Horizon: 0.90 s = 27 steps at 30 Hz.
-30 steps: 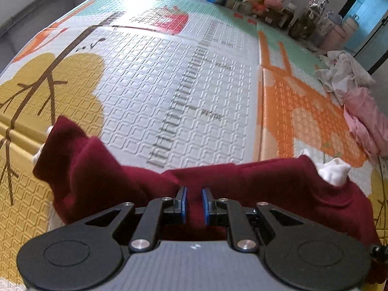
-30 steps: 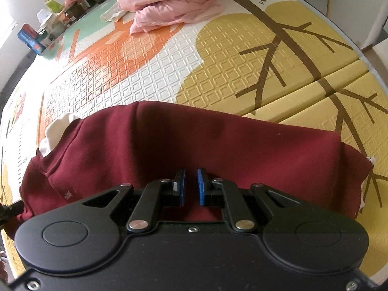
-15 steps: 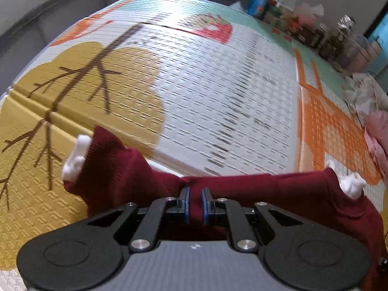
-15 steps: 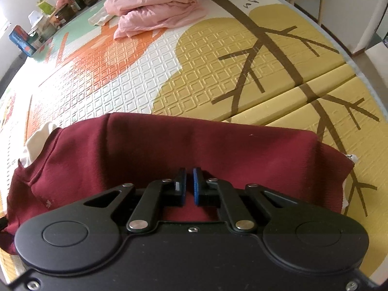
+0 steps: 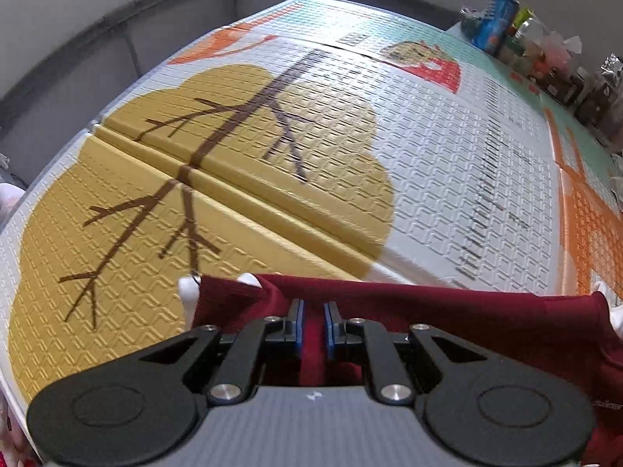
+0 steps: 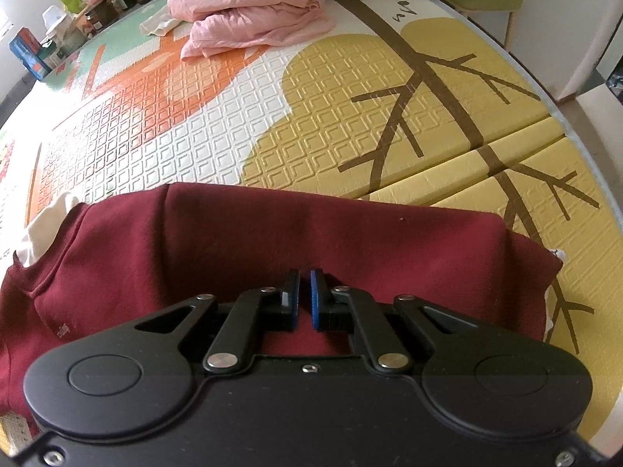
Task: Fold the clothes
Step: 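Carry the held hem over to the white collar with both grippers, then open both grippers and release the hem beside the white collar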
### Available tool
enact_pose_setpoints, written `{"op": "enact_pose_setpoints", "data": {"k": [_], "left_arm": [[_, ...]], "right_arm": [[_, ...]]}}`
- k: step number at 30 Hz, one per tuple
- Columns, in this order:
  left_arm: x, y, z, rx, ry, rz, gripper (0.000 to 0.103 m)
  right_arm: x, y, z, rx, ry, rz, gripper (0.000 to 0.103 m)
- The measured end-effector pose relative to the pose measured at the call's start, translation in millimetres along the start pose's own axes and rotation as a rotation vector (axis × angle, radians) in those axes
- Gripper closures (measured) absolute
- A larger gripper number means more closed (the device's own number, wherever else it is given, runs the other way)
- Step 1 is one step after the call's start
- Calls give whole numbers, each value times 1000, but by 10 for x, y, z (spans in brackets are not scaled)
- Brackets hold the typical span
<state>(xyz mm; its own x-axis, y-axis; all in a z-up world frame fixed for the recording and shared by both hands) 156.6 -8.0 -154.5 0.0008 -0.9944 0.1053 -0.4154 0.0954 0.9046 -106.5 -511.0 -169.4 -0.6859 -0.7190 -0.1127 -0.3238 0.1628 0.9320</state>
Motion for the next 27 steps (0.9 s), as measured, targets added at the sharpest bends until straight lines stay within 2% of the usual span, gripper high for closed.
{"op": "enact_pose_setpoints", "data": {"k": [2, 6, 10, 12, 15, 17, 22, 27], "left_arm": [[-75, 16, -18, 10, 25, -12, 89], [-182, 40, -51, 0, 72, 17, 89], [-158, 184, -101, 50, 70, 9, 88], [-93, 299, -140, 74, 50, 34, 87], [90, 474, -201, 102, 18, 90, 86], [246, 565, -232, 113, -5, 126, 84], [799, 700, -186, 112, -129, 231, 82], [1365, 664, 43, 66, -264, 308, 82]], "right_arm": [[-2, -3, -1, 2, 1, 2, 100], [-4, -7, 6, 6, -5, 4, 100], [-9, 10, -7, 11, -12, 3, 100], [-58, 118, -35, 63, 12, -16, 97], [-218, 366, -107, 144, 72, -41, 97], [-329, 495, -152, 162, 92, -88, 97], [-708, 678, -232, 160, 127, -216, 96], [-1058, 622, -191, 128, 189, -244, 96]]}}
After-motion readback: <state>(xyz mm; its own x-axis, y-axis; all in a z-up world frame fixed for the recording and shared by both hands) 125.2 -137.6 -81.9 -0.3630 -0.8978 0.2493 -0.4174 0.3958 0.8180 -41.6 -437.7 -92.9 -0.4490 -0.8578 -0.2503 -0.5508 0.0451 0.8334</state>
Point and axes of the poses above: each gripper's, at about its wrist camera, not at the fingertips, and y roughly against the way its jaws point, x to its right, z to its underside, the point moved 4 cm from there along -y, roughly the way its jaws point, and after that the axes turned 4 degrees about y, right-handed, at the moved point
